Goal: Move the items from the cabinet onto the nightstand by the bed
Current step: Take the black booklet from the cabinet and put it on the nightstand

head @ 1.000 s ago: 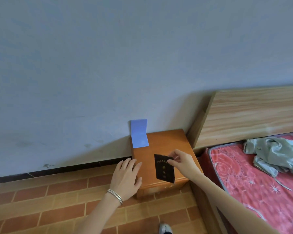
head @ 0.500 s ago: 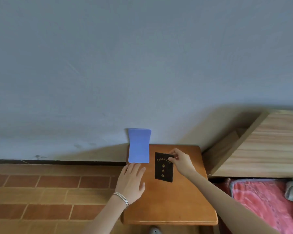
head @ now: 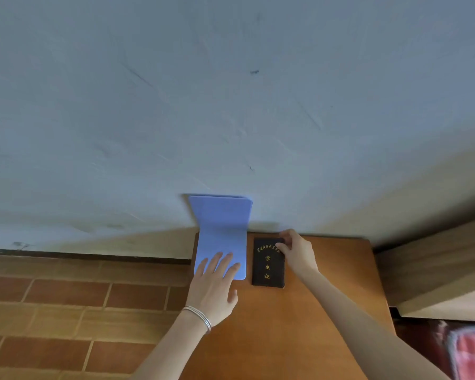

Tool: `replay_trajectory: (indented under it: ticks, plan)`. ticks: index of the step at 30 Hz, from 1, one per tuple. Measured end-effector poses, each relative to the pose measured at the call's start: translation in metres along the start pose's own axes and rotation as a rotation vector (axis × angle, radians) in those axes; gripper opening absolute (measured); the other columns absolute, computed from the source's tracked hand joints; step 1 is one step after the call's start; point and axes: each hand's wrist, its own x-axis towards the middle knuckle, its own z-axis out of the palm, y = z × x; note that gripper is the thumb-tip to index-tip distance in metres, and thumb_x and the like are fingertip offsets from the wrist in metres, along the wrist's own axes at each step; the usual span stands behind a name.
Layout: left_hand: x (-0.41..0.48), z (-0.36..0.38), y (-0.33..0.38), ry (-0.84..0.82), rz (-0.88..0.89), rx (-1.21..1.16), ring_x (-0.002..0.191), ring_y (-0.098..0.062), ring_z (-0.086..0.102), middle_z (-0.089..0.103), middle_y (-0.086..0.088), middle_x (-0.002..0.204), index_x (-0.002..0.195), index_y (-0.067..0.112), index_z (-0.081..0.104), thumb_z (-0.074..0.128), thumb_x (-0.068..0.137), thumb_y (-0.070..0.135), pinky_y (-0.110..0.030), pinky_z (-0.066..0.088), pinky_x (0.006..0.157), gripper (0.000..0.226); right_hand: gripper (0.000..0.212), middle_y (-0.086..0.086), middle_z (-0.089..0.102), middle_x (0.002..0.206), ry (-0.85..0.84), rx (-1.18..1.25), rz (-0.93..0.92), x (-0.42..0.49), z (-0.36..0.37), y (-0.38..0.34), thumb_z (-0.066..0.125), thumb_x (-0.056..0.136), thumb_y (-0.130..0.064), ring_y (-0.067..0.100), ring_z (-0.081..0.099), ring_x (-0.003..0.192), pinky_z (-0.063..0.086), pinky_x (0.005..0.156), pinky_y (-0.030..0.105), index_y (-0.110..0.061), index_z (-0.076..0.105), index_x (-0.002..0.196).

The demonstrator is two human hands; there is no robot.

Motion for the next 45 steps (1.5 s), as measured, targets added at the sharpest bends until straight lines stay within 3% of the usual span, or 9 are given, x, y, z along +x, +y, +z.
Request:
replay_trajectory:
  ticks: [7, 15, 21, 24, 27, 30, 34, 40, 45]
  plan:
    - [0.023, 0.02, -0.013, -0.083, -0.023, -0.016, 0.116, -0.029, 0.057, 0.062, -0.003, 0.125, 0.109, 0.027, 0.069, 0.084, 0.055, 0.038, -0.053, 0.048, 0.088, 0.057, 0.057, 0.01, 0.055, 0.13, 0.056, -0.386, -0.501, -0.04, 0.026, 0.044, 0.087, 0.06, -0.017, 0.028, 0.046, 0.123, 0.055, 0.081, 0.042, -0.014, 0.066, 0.113]
    - [0.029, 0.027, -0.014, -0.099, -0.052, -0.103, 0.12, -0.031, 0.053, 0.057, -0.003, 0.131, 0.114, 0.028, 0.065, 0.081, 0.061, 0.033, -0.054, 0.047, 0.089, 0.056, 0.061, 0.01, 0.052, 0.135, 0.016, -0.409, -0.478, -0.035, 0.042, 0.028, 0.088, 0.059, -0.017, 0.027, 0.041, 0.128, 0.057, 0.056, 0.029, -0.015, 0.065, 0.115]
    - [0.032, 0.021, -0.011, -0.18, -0.061, -0.09, 0.144, -0.022, 0.008, 0.013, 0.005, 0.157, 0.142, 0.033, 0.033, 0.047, 0.092, 0.039, -0.048, 0.017, 0.114, 0.052, 0.063, 0.015, 0.056, 0.128, 0.006, -0.51, -0.483, -0.031, 0.045, 0.023, 0.09, 0.051, -0.012, 0.035, 0.051, 0.12, 0.057, 0.05, 0.032, -0.011, 0.068, 0.11]
    - [0.034, 0.007, -0.01, -0.278, -0.046, -0.045, 0.144, -0.021, 0.005, 0.008, 0.005, 0.157, 0.143, 0.033, 0.028, 0.044, 0.092, 0.037, -0.047, 0.02, 0.113, 0.053, 0.063, 0.015, 0.037, 0.145, -0.052, -0.508, -0.44, -0.032, 0.038, 0.014, 0.08, 0.07, -0.018, 0.032, 0.031, 0.136, 0.053, 0.084, 0.045, -0.013, 0.055, 0.128]
    - [0.034, -0.029, -0.005, -0.366, -0.048, 0.024, 0.144, -0.02, 0.004, 0.002, 0.005, 0.158, 0.146, 0.034, 0.022, 0.044, 0.092, 0.037, -0.045, 0.019, 0.112, 0.058, 0.067, 0.008, 0.008, 0.156, -0.145, -0.529, -0.394, -0.044, 0.009, -0.008, 0.059, 0.089, -0.032, 0.023, 0.003, 0.143, 0.013, 0.115, 0.039, -0.02, 0.026, 0.146]
    - [0.029, -0.09, 0.012, -0.23, 0.0, 0.0, 0.142, -0.024, 0.016, 0.015, 0.0, 0.157, 0.144, 0.029, 0.033, 0.051, 0.088, 0.037, -0.046, 0.022, 0.11, 0.059, 0.065, 0.004, 0.019, 0.154, -0.084, -0.558, -0.426, -0.071, -0.046, -0.047, 0.055, 0.091, -0.032, 0.018, 0.012, 0.142, 0.005, 0.115, 0.037, -0.021, 0.023, 0.147]
    - [0.017, -0.2, 0.052, 0.047, 0.207, -0.044, 0.112, -0.031, 0.058, 0.062, -0.007, 0.122, 0.113, 0.019, 0.067, 0.072, 0.064, 0.033, -0.052, 0.046, 0.09, 0.051, 0.055, 0.008, 0.053, 0.134, 0.123, -0.61, -0.45, -0.127, -0.147, -0.097, 0.066, 0.08, -0.026, 0.024, 0.048, 0.125, 0.032, 0.105, 0.049, -0.017, 0.05, 0.132]
    - [0.007, -0.35, 0.13, 0.307, 0.455, -0.076, 0.113, -0.027, 0.057, 0.064, -0.005, 0.116, 0.114, 0.019, 0.066, 0.043, 0.079, 0.037, -0.052, 0.035, 0.1, 0.045, 0.047, 0.007, 0.06, 0.123, 0.449, -0.609, -0.418, -0.231, -0.28, -0.159, 0.046, 0.082, -0.027, 0.022, 0.052, 0.118, 0.04, 0.101, 0.048, -0.014, 0.055, 0.125]
    - [-0.01, -0.41, 0.184, 0.41, 0.746, -0.157, 0.116, -0.026, 0.055, 0.061, -0.006, 0.122, 0.122, 0.016, 0.061, 0.041, 0.085, 0.036, -0.05, 0.036, 0.101, 0.046, 0.05, 0.01, 0.05, 0.135, 0.689, -0.658, -0.24, -0.317, -0.33, -0.165, 0.056, 0.086, -0.023, 0.024, 0.043, 0.128, 0.03, 0.109, 0.045, -0.011, 0.048, 0.133]
